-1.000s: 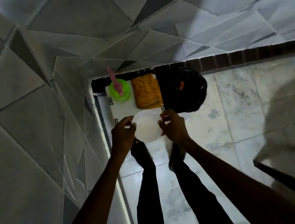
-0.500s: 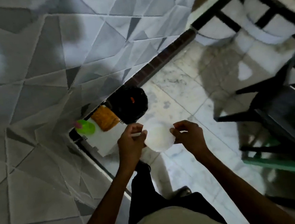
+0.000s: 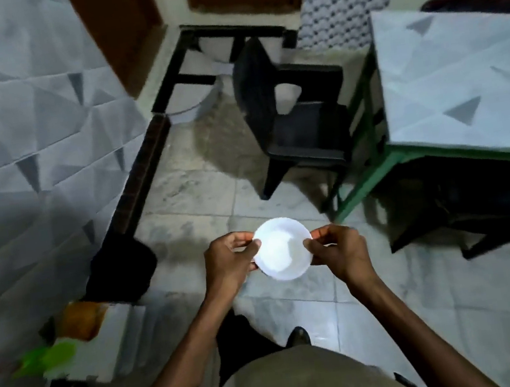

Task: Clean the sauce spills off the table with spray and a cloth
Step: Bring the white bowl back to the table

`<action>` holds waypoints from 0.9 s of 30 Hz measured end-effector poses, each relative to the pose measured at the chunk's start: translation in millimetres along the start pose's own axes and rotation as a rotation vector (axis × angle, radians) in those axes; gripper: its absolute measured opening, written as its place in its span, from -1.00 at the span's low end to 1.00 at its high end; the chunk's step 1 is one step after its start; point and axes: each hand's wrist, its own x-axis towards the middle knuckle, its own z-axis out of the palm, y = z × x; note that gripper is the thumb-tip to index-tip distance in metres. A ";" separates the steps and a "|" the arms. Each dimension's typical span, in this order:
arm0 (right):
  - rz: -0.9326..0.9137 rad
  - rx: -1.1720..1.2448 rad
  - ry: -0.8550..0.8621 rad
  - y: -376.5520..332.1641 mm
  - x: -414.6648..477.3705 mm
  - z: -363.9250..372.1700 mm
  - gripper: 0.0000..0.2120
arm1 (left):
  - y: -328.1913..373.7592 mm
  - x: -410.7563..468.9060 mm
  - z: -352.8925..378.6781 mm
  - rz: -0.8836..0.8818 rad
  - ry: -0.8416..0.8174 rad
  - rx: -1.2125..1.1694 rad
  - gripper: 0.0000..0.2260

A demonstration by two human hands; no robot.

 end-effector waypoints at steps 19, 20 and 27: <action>0.272 0.317 0.750 124.7 53.1 -443.3 -0.95 | 94.6 -34.3 534.9 0.121 -0.634 0.285 -0.92; 0.290 0.328 0.778 131.0 54.1 -461.4 -0.96 | 96.1 -37.2 558.6 0.123 -0.661 0.303 -0.91; 0.339 0.419 0.973 176.9 59.0 -613.3 -0.88 | 119.4 -83.5 737.2 0.232 -0.842 0.404 -0.91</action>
